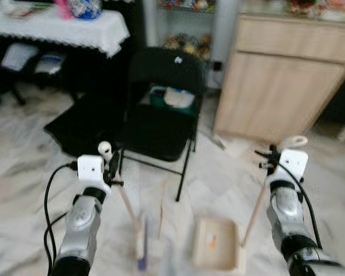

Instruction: Sweep floor

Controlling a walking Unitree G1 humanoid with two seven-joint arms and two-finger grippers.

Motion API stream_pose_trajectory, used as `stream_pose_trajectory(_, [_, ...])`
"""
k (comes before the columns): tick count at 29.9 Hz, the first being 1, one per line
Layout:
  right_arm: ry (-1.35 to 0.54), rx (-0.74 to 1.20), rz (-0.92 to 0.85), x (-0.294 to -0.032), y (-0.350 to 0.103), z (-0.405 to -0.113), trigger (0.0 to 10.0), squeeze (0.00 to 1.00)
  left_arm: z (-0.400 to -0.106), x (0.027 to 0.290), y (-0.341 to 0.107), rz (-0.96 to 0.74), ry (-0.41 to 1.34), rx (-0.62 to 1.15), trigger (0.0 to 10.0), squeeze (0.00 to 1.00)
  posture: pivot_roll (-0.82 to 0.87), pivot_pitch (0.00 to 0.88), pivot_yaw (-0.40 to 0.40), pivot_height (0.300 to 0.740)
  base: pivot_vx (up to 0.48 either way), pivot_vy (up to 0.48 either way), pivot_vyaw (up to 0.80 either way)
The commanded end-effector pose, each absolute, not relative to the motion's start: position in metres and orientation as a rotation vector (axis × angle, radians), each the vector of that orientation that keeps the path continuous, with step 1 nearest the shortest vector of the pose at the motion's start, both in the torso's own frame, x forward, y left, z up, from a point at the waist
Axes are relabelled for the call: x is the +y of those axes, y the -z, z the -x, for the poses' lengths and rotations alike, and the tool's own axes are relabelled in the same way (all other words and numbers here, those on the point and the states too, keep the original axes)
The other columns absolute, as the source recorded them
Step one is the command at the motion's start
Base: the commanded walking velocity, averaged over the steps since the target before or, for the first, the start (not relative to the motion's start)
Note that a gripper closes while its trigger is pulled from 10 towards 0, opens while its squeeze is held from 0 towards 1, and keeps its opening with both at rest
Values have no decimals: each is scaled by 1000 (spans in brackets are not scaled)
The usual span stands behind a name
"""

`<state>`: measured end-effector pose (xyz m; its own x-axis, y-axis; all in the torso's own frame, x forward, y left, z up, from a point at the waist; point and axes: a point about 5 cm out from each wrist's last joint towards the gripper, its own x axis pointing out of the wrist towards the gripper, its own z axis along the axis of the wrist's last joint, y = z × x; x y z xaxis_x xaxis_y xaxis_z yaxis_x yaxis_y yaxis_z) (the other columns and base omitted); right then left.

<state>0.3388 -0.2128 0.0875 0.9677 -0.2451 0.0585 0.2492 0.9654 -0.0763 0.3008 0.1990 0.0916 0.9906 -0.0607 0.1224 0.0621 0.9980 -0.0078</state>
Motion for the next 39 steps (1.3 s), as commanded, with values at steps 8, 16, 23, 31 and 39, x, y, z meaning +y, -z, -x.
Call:
stream_pose_trajectory(8, [288, -90, 63, -223, -94, -338, 10000, 0, -304, 196, -100, -13, 77, -160, 10000, 0, 37, 55, -9, 740, 247, 0, 0])
stream_pose_trajectory(16, [302, -75, 32, -224, -93, -338, 10000, 0, -305, 196, -100, -14, 77, -161, 10000, 0, 38, 55, -9, 740, 246, 0, -182])
stream_pose_trajectory(23, [301, -77, 37, -224, -93, -338, 10000, 0, -305, 196, -100, -12, 78, -161, 10000, 0, 38, 54, -9, 740, 245, 0, -793])
stream_pose_trajectory(31, [299, -84, 33, -225, -94, -338, 10000, 0, -305, 196, -100, -14, 77, -162, 10000, 0, 38, 53, -9, 740, 247, 0, -59])
stream_pose_trajectory(39, [293, -88, 41, -224, -95, -339, 10000, 0, -305, 197, -101, -13, 76, -163, 10000, 0, 38, 53, -9, 740, 247, 0, 0])
